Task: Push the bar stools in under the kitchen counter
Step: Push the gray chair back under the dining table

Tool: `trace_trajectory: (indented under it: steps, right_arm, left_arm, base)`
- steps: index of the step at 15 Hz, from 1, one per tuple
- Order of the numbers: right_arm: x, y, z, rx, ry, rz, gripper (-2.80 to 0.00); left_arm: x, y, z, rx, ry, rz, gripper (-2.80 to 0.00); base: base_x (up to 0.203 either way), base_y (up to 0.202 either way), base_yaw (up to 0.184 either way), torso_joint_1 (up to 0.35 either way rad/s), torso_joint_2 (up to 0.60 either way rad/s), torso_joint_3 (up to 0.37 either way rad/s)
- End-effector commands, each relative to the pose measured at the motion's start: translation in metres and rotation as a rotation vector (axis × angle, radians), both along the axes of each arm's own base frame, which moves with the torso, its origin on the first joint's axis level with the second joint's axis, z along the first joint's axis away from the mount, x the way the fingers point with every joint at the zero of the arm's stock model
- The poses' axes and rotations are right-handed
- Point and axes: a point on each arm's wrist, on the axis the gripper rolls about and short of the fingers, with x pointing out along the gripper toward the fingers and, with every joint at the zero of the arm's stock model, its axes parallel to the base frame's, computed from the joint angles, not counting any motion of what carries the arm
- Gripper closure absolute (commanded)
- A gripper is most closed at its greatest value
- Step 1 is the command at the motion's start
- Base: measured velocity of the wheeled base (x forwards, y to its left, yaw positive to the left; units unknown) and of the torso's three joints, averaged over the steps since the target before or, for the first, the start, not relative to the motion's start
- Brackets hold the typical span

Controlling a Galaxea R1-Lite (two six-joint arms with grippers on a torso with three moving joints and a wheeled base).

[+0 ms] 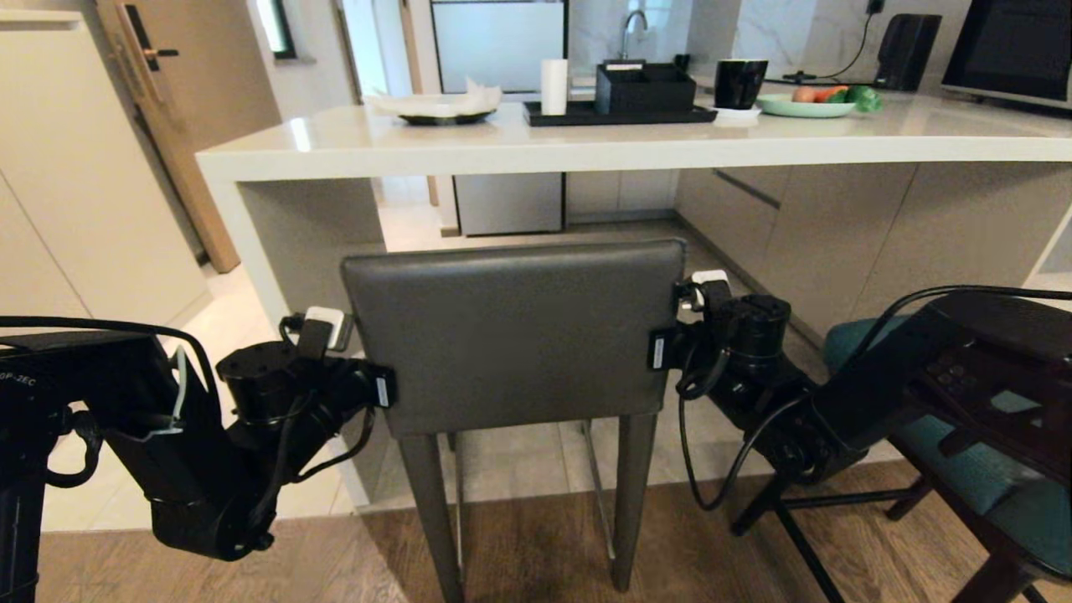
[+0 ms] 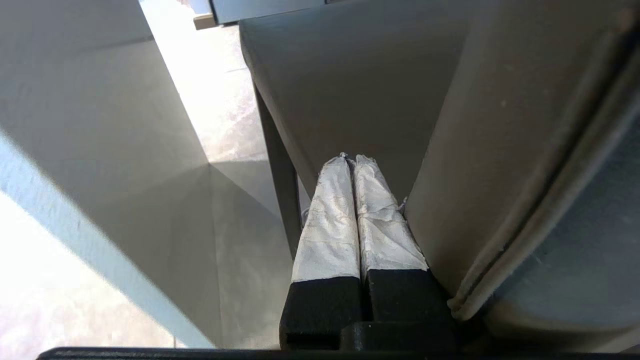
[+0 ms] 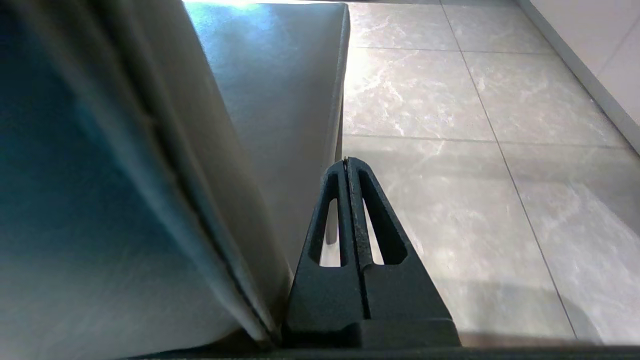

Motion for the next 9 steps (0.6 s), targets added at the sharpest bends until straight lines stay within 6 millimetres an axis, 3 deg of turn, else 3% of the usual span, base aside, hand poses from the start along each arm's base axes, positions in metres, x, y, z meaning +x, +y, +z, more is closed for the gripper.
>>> trace_trajectory:
  steps: [1, 9]
  right_arm:
    - [0.0, 0.0048, 0.0048, 0.01, -0.02, 0.01, 0.0]
    - [-0.0028, 0.0062, 0.0035, 0.007, -0.016, 0.005, 0.0]
  left_arm:
    - [0.0, 0.0002, 0.0023, -0.003, -0.014, -0.001, 0.0]
    - [0.0013, 0.006, 0.0021, -0.003, -0.012, 0.016, 0.0]
  base:
    - [0.192, 0.0, 0.001, 0.002, 0.0, 0.002]
    - [0.189, 0.0, 0.002, 0.002, 0.0, 0.005]
